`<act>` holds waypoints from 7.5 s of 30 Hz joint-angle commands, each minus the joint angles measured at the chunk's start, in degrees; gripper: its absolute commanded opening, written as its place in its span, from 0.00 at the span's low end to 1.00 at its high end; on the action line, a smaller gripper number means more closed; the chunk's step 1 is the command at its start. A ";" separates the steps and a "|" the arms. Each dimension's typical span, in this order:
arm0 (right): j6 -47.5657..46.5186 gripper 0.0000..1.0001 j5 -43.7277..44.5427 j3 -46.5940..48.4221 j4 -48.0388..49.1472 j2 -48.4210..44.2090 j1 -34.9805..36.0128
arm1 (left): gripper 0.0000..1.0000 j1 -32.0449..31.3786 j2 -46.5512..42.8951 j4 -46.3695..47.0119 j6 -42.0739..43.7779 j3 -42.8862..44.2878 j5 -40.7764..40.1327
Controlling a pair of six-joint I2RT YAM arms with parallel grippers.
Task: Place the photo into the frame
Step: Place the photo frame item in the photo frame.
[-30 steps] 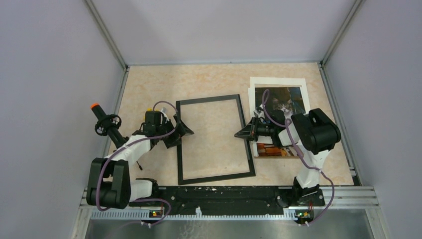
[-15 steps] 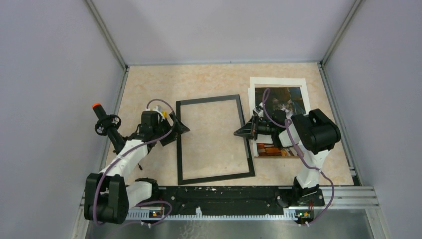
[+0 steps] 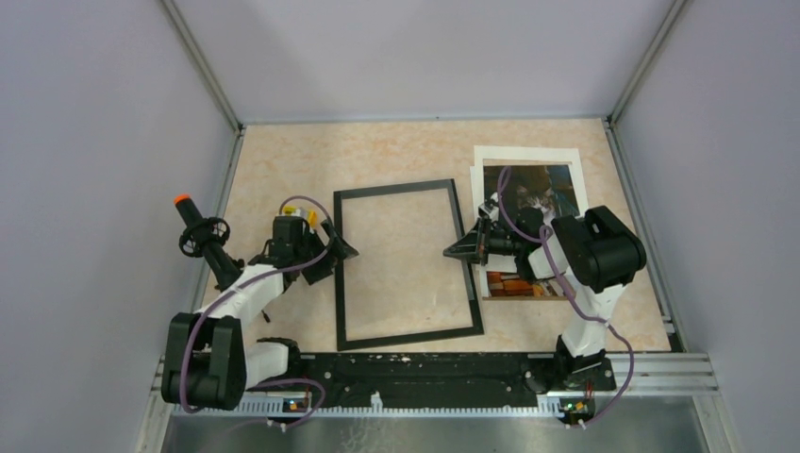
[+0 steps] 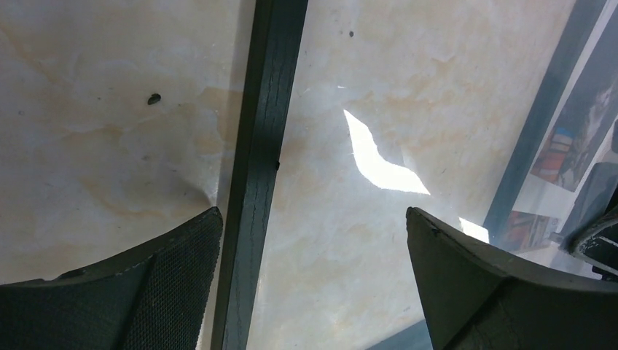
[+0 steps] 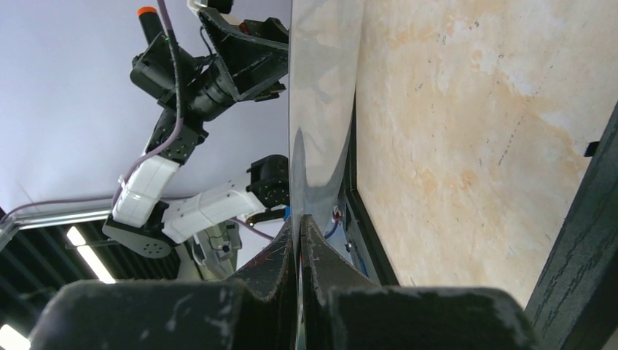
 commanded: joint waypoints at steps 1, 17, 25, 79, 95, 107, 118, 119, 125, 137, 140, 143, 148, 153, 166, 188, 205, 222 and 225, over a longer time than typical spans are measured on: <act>1.18 0.00 -1.43 -0.75 4.82 -1.52 0.42 | 0.98 0.29 1.92 4.32 -0.64 -0.51 2.76; 15.29 0.00 -0.99 -2.27 23.99 2.07 1.61 | 0.99 0.31 2.50 5.94 -0.63 -2.01 4.92; 12.44 0.00 -0.93 -3.73 20.66 -0.83 2.15 | 0.99 0.31 2.59 6.43 -1.02 -1.75 5.88; -27.64 0.00 14.33 9.40 -36.82 -10.93 8.96 | 0.99 0.31 2.85 8.30 1.04 -3.59 7.99; -26.70 0.00 7.84 8.08 -34.70 -12.60 6.49 | 0.98 0.31 2.06 8.17 0.47 -4.03 8.13; -18.74 0.00 5.06 5.59 -26.37 -11.42 6.52 | 0.99 0.31 1.61 12.42 -3.24 -5.38 10.69; -17.07 0.00 3.59 4.49 -26.19 -11.98 6.37 | 0.99 1.04 1.47 13.65 -5.86 -5.18 10.39; -17.15 0.00 3.30 4.49 -26.47 -12.16 6.03 | 0.98 1.24 1.52 13.62 -5.78 -5.18 10.38; -17.19 0.00 1.99 4.02 -27.03 -12.53 4.79 | 0.98 3.15 1.26 13.94 -4.94 -6.52 10.44; -12.81 0.00 -1.70 4.17 -22.45 -11.97 3.11 | 0.98 7.49 -0.61 17.83 -5.75 -10.97 14.81; -13.54 0.00 -1.35 4.03 -23.50 -11.95 3.20 | 0.98 7.60 -0.75 17.82 -5.72 -10.98 15.08; -11.29 0.00 -1.82 2.86 -19.56 -10.77 3.18 | 0.98 7.67 -0.48 17.84 -5.70 -10.98 15.30; -10.26 0.00 -1.76 2.11 -16.61 -8.77 3.70 | 0.98 7.66 0.02 18.31 -5.77 -11.15 15.78; -8.99 0.00 -1.97 1.48 -13.75 -6.97 3.81 | 0.99 7.69 0.40 18.57 -5.79 -10.99 16.27; -9.65 0.00 -2.10 -0.39 -13.61 -7.48 4.08 | 0.98 7.69 0.13 17.81 -5.12 -10.29 16.01; -26.35 0.00 7.11 4.80 -30.73 -9.17 4.16 | 0.98 7.64 -0.37 17.22 -5.17 -11.30 16.65; -29.15 0.00 8.43 6.21 -31.01 -12.19 5.92 | 0.99 7.68 -0.25 17.38 -5.03 -11.85 16.43; -31.18 0.00 4.26 3.52 -27.69 -20.73 9.41 | 0.98 7.61 0.00 17.31 -4.73 -11.48 16.14; -30.00 0.00 3.41 2.54 -24.77 -20.93 9.50 | 0.98 7.69 -0.09 17.21 -4.77 -11.50 16.01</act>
